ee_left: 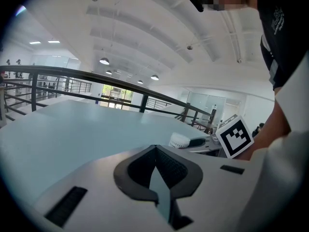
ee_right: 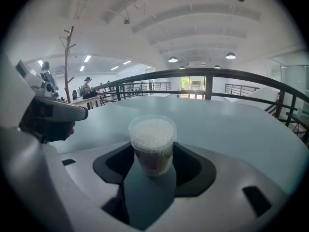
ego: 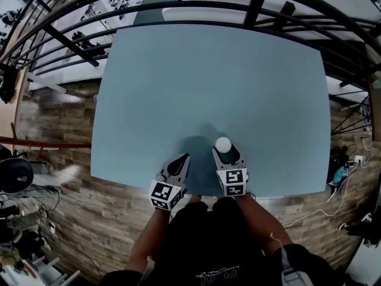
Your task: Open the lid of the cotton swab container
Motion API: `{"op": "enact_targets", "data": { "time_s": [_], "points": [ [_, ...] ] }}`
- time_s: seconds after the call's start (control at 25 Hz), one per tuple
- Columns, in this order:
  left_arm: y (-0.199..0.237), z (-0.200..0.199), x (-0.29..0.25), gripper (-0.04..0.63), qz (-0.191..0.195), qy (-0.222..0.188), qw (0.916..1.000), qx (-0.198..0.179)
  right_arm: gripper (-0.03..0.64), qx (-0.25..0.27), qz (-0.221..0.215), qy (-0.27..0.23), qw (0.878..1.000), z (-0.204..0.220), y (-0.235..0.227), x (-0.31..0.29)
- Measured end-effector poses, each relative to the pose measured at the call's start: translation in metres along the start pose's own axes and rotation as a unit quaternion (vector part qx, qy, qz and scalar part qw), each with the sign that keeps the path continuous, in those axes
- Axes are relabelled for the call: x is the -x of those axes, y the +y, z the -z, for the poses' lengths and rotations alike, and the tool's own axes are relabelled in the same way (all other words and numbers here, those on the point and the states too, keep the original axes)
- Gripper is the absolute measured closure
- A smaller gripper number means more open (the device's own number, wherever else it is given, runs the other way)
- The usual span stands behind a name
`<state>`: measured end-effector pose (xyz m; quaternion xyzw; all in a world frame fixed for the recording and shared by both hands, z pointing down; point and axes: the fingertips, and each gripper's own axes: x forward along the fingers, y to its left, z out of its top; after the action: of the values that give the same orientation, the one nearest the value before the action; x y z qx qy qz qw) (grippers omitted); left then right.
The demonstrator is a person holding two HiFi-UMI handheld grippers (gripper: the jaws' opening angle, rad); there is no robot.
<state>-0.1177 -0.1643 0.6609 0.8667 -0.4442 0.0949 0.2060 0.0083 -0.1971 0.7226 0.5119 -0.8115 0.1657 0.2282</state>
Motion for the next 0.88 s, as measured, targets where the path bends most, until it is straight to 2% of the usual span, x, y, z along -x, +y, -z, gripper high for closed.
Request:
{"op": "enact_targets", "data": {
  "time_s": [0.44,0.88],
  "points": [
    [-0.007,-0.006,-0.004,0.583,0.003,-0.001,1.0,-0.008,0.368,0.011,-0.011,-0.007,1.0,-0.011,-0.005,0.007],
    [-0.024,-0.026,-0.008,0.583,0.019,-0.015,0.9993,-0.029,0.37,0.028,-0.053,-0.033,0.998,-0.039,0.001,0.024]
  ]
}}
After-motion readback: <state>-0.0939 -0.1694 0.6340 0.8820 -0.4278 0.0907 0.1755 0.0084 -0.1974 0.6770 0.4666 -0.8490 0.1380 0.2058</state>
